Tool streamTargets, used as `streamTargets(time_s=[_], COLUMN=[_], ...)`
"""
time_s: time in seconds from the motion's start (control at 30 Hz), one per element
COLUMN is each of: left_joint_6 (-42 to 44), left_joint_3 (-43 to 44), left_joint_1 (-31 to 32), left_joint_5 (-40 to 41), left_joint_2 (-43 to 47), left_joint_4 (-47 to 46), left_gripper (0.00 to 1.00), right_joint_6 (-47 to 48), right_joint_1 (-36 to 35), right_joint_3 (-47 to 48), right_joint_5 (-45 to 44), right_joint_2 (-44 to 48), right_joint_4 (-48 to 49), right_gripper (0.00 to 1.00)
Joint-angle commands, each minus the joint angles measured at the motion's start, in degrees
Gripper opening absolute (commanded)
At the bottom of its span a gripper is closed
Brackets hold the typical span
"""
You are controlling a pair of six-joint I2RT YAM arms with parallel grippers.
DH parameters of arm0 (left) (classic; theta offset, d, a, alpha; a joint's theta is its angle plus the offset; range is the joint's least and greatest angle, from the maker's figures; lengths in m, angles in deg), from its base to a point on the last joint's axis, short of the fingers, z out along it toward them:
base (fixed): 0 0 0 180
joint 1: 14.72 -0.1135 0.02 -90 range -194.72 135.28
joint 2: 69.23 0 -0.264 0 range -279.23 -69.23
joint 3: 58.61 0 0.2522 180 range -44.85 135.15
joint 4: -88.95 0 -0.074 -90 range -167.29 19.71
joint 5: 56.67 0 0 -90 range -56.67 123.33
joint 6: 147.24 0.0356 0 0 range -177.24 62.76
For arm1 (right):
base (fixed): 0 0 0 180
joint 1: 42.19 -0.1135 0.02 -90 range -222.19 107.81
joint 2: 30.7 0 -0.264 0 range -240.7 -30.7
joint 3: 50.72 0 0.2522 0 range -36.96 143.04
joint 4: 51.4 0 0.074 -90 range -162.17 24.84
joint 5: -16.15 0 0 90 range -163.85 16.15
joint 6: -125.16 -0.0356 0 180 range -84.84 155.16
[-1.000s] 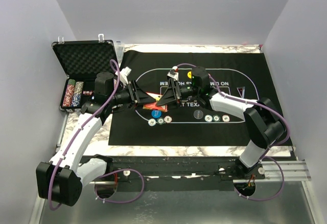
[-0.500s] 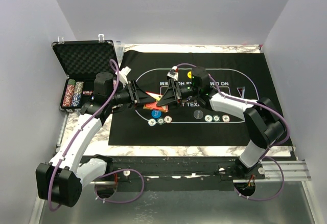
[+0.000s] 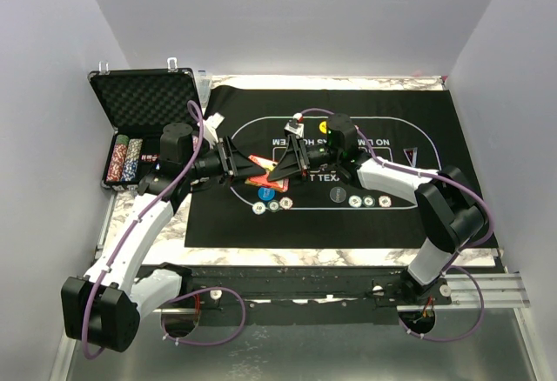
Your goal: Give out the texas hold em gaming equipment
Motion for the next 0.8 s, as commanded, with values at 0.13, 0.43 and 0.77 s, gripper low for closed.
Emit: streamTargets(time_s=[0.13,0.43,0.77], left_joint_6=[0.1,-1.1,-1.3], left_joint_3=[0.9,-0.1,0.0], left_joint_1=[0.4,0.4,0.3], left_joint_5=[0.6,1.8,1.9], left_joint_2=[0.5,0.7,0.7], left_joint_4=[1.1,1.4,1.1], left_gripper=[0.28,0.45,0.32], right_joint_6=[-0.8,-1.1,-1.1], right_joint_1=[0.5,0.6,0.6], right_joint_3=[-0.6,-0.8,-1.0], right_joint_5=[1.5,1.4,1.5], right_joint_2=[0.7,0.7,0.8], right_joint_4=[3.1,3.2,2.9], right_gripper=[0.49,0.49,0.5])
